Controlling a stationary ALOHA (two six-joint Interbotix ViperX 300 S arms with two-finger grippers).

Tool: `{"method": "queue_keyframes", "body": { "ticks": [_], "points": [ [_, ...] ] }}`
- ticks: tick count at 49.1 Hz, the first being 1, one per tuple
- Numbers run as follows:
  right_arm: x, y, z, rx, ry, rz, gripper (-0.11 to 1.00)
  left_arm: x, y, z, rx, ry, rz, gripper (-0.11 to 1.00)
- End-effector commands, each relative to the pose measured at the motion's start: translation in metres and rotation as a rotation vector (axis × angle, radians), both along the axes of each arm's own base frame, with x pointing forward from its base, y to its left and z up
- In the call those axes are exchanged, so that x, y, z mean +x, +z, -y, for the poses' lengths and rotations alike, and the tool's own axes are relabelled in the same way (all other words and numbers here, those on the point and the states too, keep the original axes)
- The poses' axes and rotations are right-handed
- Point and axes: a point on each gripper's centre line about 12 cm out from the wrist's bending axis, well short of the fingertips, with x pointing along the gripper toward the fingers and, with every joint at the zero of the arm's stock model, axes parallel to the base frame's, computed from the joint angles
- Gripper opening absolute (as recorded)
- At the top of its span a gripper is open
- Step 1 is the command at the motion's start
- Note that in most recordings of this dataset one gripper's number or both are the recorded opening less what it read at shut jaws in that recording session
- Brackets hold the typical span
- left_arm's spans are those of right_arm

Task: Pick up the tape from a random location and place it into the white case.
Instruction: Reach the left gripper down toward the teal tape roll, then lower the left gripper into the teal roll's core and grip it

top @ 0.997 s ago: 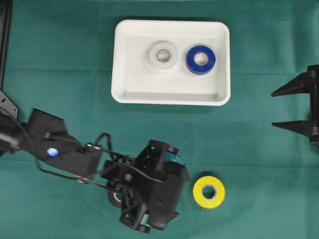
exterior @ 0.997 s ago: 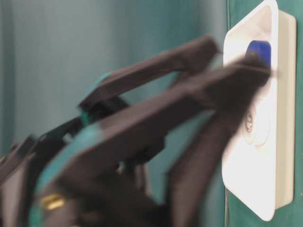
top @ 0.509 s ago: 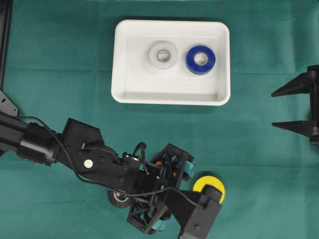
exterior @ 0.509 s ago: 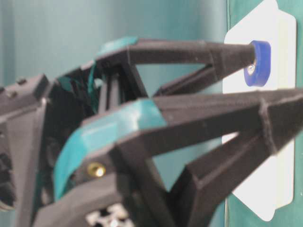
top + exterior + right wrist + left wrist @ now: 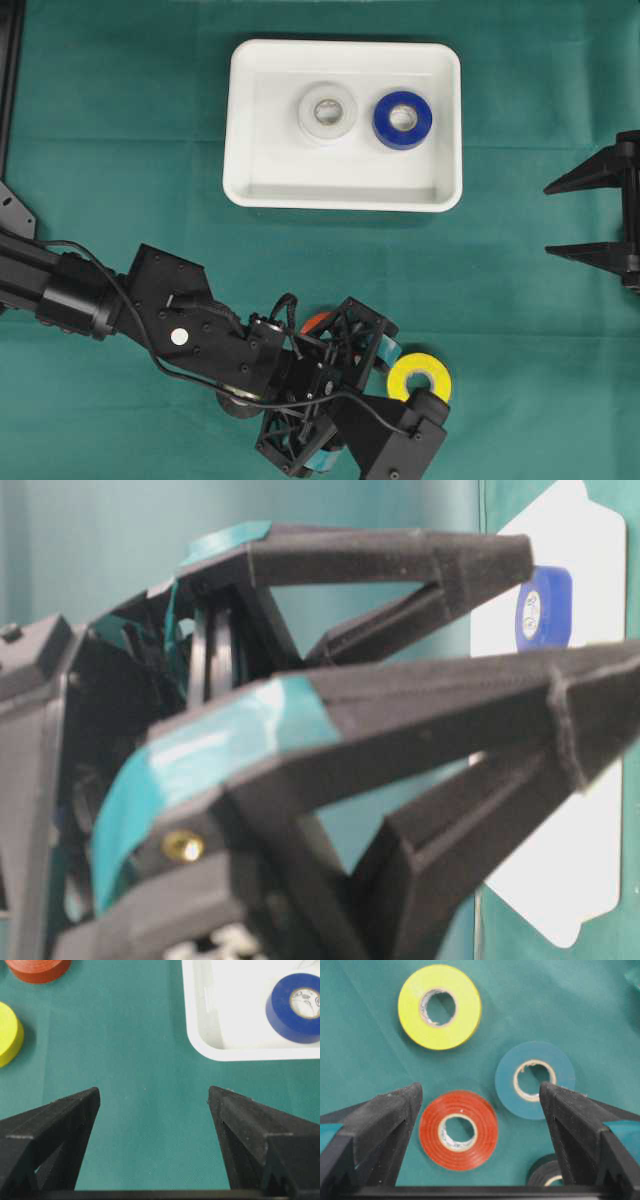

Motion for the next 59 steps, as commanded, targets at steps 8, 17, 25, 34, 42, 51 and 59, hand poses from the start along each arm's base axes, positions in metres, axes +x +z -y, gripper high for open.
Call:
{"method": "queue_keyframes", "body": {
  "ticks": [8,17,25,34,42,51,59],
  "points": [
    [0.004,0.009,0.0,-0.002,0.003,0.02,0.83,-0.001,0.013,0.001,-0.009,-0.002,0.036,0.94],
    [0.004,0.008,0.0,0.0,0.002,0.02,0.83,-0.001,0.013,0.001,-0.009,-0.002,0.036,0.94],
    [0.004,0.008,0.0,0.0,0.002,0.02,0.83,-0.001,0.013,0.002,-0.009,-0.004,0.036,0.94],
    [0.004,0.008,0.0,0.0,0.002,0.02,0.83,-0.001,0.013,0.002,-0.01,-0.004,0.037,0.94],
    [0.004,0.008,-0.001,0.0,0.004,0.02,0.83,0.001,0.008,0.002,-0.011,-0.007,0.047,0.94],
    [0.004,0.008,0.0,-0.002,0.003,0.018,0.83,0.003,-0.004,0.002,-0.014,-0.02,0.083,0.94],
    [0.004,0.008,0.0,0.0,0.002,0.017,0.83,0.001,-0.022,0.002,-0.006,-0.043,0.101,0.94]
  ]
}}
